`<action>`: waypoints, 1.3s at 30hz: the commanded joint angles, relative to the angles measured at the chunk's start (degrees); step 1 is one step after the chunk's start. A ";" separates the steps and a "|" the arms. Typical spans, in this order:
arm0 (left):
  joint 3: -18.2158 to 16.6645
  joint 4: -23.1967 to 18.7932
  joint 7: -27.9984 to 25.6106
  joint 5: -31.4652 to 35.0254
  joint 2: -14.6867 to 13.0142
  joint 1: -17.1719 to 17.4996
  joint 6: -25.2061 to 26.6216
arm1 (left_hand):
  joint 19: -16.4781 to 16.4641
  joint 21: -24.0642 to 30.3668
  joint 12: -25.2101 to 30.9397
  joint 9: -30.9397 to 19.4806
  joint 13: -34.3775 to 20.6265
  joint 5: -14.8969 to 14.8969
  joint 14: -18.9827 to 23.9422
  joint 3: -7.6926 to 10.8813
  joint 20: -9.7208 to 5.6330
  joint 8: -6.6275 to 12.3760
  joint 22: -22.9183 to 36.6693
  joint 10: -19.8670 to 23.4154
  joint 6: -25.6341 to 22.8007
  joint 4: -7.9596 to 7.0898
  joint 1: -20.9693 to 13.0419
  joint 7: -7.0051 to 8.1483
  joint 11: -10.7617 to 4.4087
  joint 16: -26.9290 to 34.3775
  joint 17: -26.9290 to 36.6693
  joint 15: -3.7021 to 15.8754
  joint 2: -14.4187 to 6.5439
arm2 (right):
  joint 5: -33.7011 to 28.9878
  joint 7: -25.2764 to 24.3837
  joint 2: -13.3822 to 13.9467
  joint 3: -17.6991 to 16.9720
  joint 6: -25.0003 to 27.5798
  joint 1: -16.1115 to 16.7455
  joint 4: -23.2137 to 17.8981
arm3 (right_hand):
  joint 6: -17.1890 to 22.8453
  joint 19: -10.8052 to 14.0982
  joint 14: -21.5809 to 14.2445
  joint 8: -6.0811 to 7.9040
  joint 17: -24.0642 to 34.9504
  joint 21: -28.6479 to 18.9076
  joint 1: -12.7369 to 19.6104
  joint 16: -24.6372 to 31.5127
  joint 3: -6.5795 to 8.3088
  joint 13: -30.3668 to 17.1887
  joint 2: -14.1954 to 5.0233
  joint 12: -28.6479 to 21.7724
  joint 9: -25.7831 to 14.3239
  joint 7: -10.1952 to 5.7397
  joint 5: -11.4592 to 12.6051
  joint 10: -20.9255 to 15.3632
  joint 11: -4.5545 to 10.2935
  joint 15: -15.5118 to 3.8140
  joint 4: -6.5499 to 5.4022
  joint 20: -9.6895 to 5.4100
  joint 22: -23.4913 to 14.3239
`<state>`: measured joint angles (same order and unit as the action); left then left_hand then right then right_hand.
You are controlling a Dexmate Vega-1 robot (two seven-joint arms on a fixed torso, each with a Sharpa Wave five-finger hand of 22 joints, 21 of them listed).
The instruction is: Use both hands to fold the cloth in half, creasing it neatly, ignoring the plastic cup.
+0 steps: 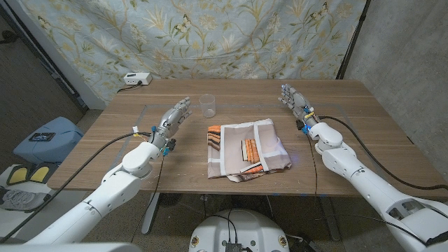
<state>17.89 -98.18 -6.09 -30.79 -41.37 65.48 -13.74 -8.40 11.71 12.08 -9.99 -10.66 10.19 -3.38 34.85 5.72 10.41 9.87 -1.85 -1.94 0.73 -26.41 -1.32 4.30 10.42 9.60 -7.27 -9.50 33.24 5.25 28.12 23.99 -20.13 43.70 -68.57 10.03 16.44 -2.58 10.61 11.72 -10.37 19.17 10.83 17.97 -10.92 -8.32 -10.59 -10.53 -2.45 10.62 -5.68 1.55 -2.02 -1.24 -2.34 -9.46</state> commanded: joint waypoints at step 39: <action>-0.73 -12.92 1.04 6.96 -9.60 7.61 4.74 | -0.89 -0.08 -0.15 -0.10 -0.10 0.46 0.09 0.12 -0.79 0.31 0.07 0.30 -1.10 3.38 -2.61 1.01 -1.05 -0.16 0.14 0.68 0.22 | -4.93 -0.15 -0.62 1.84 -3.96 -3.56 5.37 | 0.02 -0.63 0.66 0.32 0.17 -0.35 0.46 0.64 -0.21 -0.15 0.00 -0.34 -0.16 0.16 -0.07 0.51 0.19 -0.92 1.07 -2.87 -0.25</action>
<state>17.29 -109.24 -5.81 -24.85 -49.23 72.07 -9.62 -8.92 11.71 12.08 -9.99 -10.67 10.42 -3.38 34.91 5.20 10.41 9.88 -1.52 -2.58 3.54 -28.15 -0.69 3.55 10.42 9.61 -6.84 -9.28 29.86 6.16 27.84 25.20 -23.32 40.62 -63.78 10.02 16.00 -2.28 10.60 11.73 -10.37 19.17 11.05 17.63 -10.93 -8.32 -10.59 -10.52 -2.45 10.62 -5.48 1.76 -1.72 -0.63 -2.35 -9.46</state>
